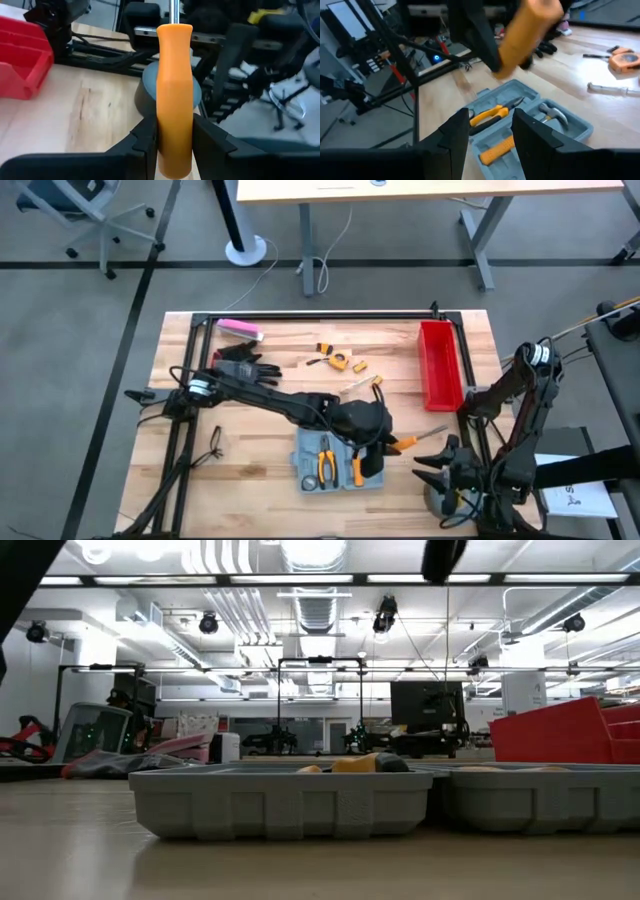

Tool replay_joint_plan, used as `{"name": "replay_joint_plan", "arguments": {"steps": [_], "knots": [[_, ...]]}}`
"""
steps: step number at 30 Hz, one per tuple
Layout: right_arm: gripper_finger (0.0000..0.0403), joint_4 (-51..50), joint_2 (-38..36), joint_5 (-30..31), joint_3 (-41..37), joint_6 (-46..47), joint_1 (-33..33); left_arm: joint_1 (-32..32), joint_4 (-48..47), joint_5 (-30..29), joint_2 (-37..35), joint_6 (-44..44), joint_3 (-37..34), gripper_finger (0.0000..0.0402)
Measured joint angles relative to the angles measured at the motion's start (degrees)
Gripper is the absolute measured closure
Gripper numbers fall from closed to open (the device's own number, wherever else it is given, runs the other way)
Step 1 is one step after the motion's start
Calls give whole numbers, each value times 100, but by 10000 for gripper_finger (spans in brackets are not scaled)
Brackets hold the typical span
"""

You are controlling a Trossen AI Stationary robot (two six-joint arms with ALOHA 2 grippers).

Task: Prefit tool cases
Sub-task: Put the nut driver into the pre-fit tool case

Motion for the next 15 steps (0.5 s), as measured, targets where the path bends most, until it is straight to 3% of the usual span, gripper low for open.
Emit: {"name": "replay_joint_plan", "arguments": {"steps": [5, 15], "knots": [[270, -198, -14, 261, -14, 9, -36, 0, 912, 17, -4, -251, -561, 314], [266, -389, -48, 373, -15, 275, -253, -23, 1464, 22, -19, -148, -971, 314]]}}
